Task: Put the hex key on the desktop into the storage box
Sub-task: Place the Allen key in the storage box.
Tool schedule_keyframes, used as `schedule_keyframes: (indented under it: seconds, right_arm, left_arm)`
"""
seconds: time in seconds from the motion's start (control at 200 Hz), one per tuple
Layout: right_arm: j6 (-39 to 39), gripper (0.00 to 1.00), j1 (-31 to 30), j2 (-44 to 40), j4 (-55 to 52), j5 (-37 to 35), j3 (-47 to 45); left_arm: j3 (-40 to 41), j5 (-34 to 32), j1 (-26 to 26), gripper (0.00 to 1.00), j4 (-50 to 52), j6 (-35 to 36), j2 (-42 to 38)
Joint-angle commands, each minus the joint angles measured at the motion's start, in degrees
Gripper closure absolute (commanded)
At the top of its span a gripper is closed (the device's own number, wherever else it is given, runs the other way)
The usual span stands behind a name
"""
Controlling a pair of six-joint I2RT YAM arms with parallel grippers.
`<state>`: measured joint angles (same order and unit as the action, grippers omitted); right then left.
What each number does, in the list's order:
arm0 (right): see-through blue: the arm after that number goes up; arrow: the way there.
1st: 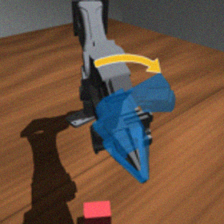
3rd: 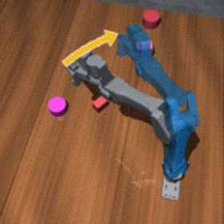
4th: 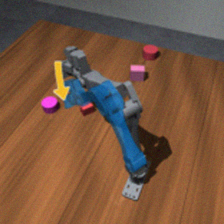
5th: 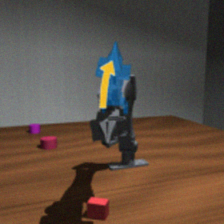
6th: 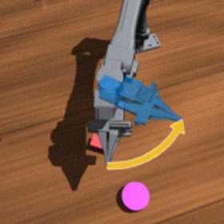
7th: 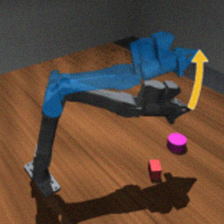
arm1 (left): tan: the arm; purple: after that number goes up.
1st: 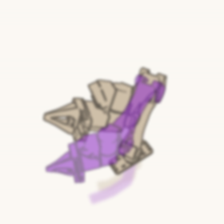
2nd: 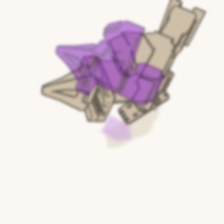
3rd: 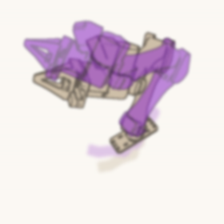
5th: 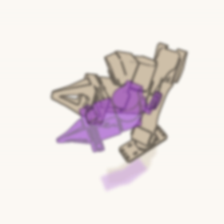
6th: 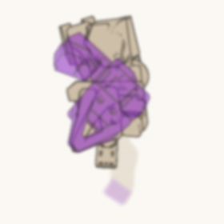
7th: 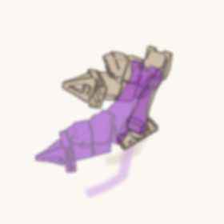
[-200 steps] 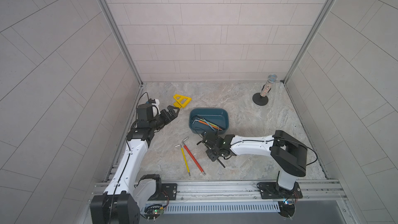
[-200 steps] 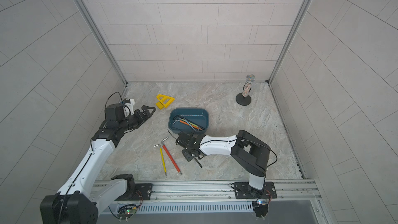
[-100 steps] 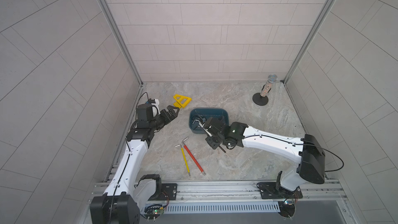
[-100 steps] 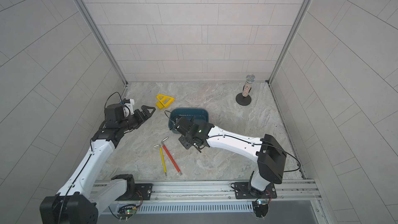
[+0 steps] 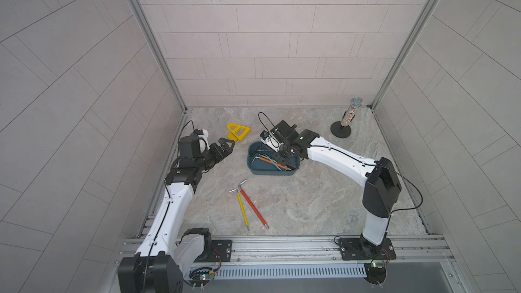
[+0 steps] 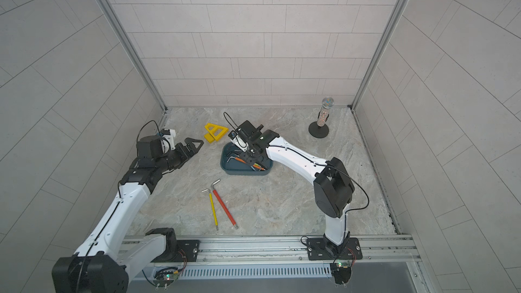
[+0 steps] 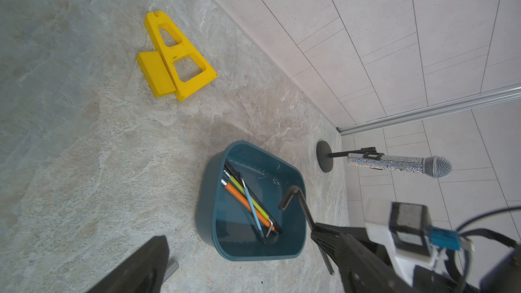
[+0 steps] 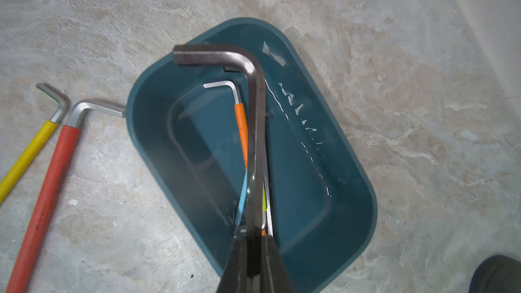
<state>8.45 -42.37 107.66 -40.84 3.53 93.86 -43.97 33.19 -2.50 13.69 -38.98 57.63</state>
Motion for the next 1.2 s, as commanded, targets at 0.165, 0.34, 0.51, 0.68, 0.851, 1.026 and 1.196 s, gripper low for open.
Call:
schedule_keyframes:
  seconds: [0.165,0.34,0.51,0.68,0.851,1.026,1.196]
  right_arm:
    - [8.5,1.00,1.7,6.2,-0.3,4.1,5.1]
    - [8.8,1.00,2.8,8.6,1.2,6.1,5.1]
    - [9.4,1.00,3.0,10.7,2.7,6.6,5.2]
    - [9.7,0.99,3.4,12.0,3.8,7.2,5.0]
    - [8.8,0.85,3.9,12.1,5.1,7.9,4.1]
    - [8.1,0.60,4.3,11.8,5.5,8.1,4.0]
    - [7.7,0.44,4.3,11.1,5.5,7.5,4.0]
  left_arm:
    - [-0.8,0.9,-0.3,0.00,-0.7,0.6,-0.8]
    - [-0.6,0.9,-0.5,0.00,-0.6,0.6,-0.9]
    - [-0.5,0.8,-0.4,0.00,-0.7,0.5,-0.7]
    - [-0.5,1.0,-0.4,0.00,-0.7,0.5,-0.2]
    - [-0.4,1.0,-0.3,0.00,-0.7,0.5,-0.1]
    - [-0.2,0.9,-0.4,0.00,-0.7,0.5,-0.2]
    - [-0.2,0.8,-0.3,0.00,-0.7,0.5,-0.3]
